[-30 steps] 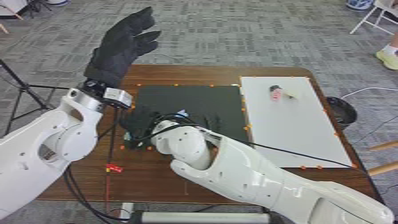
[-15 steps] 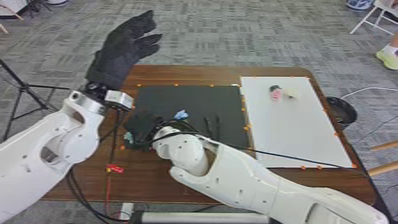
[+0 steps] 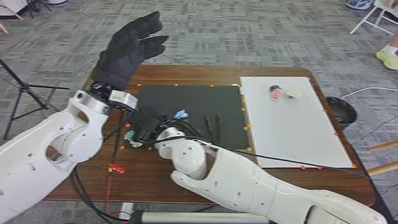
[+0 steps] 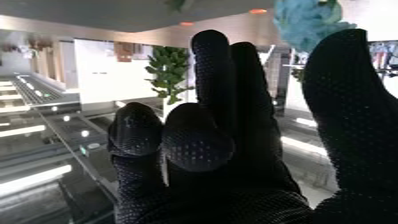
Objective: Arrange flowers
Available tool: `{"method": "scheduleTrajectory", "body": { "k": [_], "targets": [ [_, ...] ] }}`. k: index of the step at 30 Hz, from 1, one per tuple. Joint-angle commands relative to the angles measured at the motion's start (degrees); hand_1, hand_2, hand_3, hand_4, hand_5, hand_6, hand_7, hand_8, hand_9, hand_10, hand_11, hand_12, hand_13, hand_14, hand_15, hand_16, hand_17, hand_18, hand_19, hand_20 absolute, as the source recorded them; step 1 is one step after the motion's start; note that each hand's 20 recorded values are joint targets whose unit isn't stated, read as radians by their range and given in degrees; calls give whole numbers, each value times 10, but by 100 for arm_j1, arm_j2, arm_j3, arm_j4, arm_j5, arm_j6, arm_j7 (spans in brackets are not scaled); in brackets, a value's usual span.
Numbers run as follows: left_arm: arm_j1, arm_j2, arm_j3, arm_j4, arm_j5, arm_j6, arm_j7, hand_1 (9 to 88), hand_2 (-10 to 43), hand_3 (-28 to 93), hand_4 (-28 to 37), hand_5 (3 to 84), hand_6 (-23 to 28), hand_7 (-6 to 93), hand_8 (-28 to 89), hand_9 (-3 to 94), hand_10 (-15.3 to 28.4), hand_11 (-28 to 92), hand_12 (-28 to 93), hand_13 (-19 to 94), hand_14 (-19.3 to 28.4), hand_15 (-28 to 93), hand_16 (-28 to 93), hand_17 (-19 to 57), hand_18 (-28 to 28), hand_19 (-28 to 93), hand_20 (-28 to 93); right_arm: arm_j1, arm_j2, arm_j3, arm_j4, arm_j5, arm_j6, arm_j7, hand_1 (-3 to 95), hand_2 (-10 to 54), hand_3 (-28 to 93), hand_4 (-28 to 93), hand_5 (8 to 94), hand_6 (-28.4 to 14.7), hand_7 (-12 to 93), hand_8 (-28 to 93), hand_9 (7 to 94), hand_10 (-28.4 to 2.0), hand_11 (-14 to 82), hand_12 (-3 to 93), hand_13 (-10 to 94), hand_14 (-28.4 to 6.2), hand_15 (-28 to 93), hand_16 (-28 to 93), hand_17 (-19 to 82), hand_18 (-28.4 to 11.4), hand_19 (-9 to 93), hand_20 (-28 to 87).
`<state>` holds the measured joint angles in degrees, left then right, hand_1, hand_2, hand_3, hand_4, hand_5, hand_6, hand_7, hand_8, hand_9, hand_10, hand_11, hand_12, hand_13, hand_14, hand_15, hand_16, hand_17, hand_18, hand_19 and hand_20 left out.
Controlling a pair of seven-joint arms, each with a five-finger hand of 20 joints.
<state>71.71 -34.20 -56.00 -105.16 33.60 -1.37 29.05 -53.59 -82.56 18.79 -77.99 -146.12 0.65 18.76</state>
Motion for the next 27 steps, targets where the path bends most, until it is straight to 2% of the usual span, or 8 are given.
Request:
{"method": "scheduleTrajectory", "body": {
  "k": [1, 6, 12, 14, 21, 22, 27],
  "targets": [
    [2, -28, -49, -8, 14, -44, 23, 281, -42, 667, -261, 249, 24, 187, -96, 193, 109, 182, 158, 166, 145, 304, 26, -114, 213, 422, 77, -58, -8, 166, -353, -26, -767, -349, 358, -95, 707, -283, 528, -1, 268, -123, 596, -97, 292, 249, 675, -51, 864, 283, 360, -196, 930, 562],
    [0, -62, -48, -7, 24, -50, 25, 280, -41, 666, -261, 249, 24, 185, -96, 193, 108, 181, 155, 167, 143, 298, 24, -112, 212, 421, 72, -72, -54, 117, -344, 0, -736, -298, 361, -95, 686, -283, 493, -21, 252, -113, 555, -103, 271, 244, 647, -57, 865, 283, 336, -197, 917, 561],
    [-29, -67, -2, -4, 10, -31, 46, 280, -40, 663, -260, 249, 24, 183, -94, 193, 108, 180, 155, 168, 143, 296, 27, -110, 211, 418, 69, -90, -100, 33, -257, -33, -348, -181, 359, -95, 677, -283, 490, -25, 247, -107, 558, -104, 270, 245, 651, -55, 868, 272, 342, -195, 918, 563],
    [1, -90, -31, -4, 9, -33, 22, 281, -40, 663, -260, 250, 25, 183, -94, 194, 109, 182, 155, 169, 144, 298, 28, -110, 211, 420, 69, -159, -150, 86, -211, -80, -330, -202, 359, -95, 676, -283, 492, -26, 248, -107, 566, -103, 276, 246, 658, -53, 868, 271, 346, -195, 920, 562],
    [-59, -110, 22, 3, 3, -25, 76, 279, -40, 663, -259, 249, 26, 182, -95, 192, 107, 180, 154, 167, 142, 296, 26, -113, 207, 408, 67, -233, -202, 133, -98, -184, -349, -279, 371, -95, 678, -283, 523, 3, 255, -119, 591, -97, 283, 244, 674, -50, 867, 271, 359, -198, 930, 557],
    [38, -47, -46, -69, -7, -10, 107, 279, -39, 662, -259, 250, 26, 179, -94, 192, 107, 178, 154, 167, 141, 293, 26, -112, 206, 405, 68, -205, -214, 41, -98, -171, -293, -227, 373, -95, 676, -283, 525, 5, 256, -122, 591, -98, 283, 244, 674, -50, 867, 271, 360, -199, 931, 556],
    [142, 0, -115, -148, -16, 56, 99, 279, -40, 662, -258, 249, 24, 176, -91, 192, 107, 173, 156, 167, 140, 287, 30, -111, 205, 399, 76, -228, -286, 44, -17, -246, -171, -251, 388, -95, 670, -283, 534, 7, 252, -126, 593, -95, 286, 247, 676, -50, 865, 274, 362, -197, 932, 555]
  ]
}}
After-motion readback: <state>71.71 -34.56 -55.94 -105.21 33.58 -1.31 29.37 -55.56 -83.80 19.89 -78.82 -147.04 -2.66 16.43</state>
